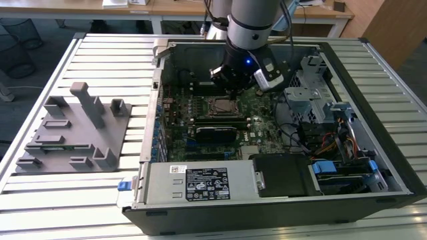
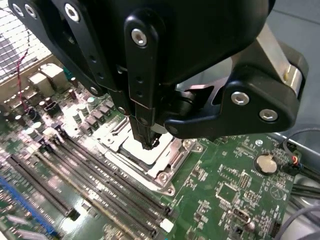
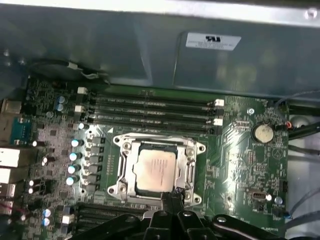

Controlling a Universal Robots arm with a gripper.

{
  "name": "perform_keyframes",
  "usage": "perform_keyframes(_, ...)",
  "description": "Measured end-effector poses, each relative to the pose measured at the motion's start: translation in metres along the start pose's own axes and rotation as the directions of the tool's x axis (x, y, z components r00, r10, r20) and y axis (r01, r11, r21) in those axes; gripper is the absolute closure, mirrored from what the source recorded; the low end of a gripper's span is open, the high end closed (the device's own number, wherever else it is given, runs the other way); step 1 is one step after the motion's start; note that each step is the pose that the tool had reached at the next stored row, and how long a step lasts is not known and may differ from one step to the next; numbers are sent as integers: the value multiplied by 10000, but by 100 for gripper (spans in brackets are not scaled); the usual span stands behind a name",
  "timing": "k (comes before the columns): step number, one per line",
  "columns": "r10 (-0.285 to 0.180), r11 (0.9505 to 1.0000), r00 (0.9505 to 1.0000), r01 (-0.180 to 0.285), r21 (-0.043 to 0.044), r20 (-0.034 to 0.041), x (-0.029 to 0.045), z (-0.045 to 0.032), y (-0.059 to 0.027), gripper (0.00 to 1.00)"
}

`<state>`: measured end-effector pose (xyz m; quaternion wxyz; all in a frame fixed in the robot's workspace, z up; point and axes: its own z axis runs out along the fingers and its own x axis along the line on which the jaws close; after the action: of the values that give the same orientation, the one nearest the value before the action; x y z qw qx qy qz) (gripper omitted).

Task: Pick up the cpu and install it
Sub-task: 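Install the second cpu locking lever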

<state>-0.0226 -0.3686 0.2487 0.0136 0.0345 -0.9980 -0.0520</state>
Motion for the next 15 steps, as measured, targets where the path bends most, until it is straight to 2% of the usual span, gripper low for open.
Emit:
perform_keyframes(9, -221, 9998, 9998, 221, 6, -25, 8, -1, -67, 89)
perform_keyframes(15, -291, 9996, 9996, 291, 7, -32, 98, 27, -124, 89)
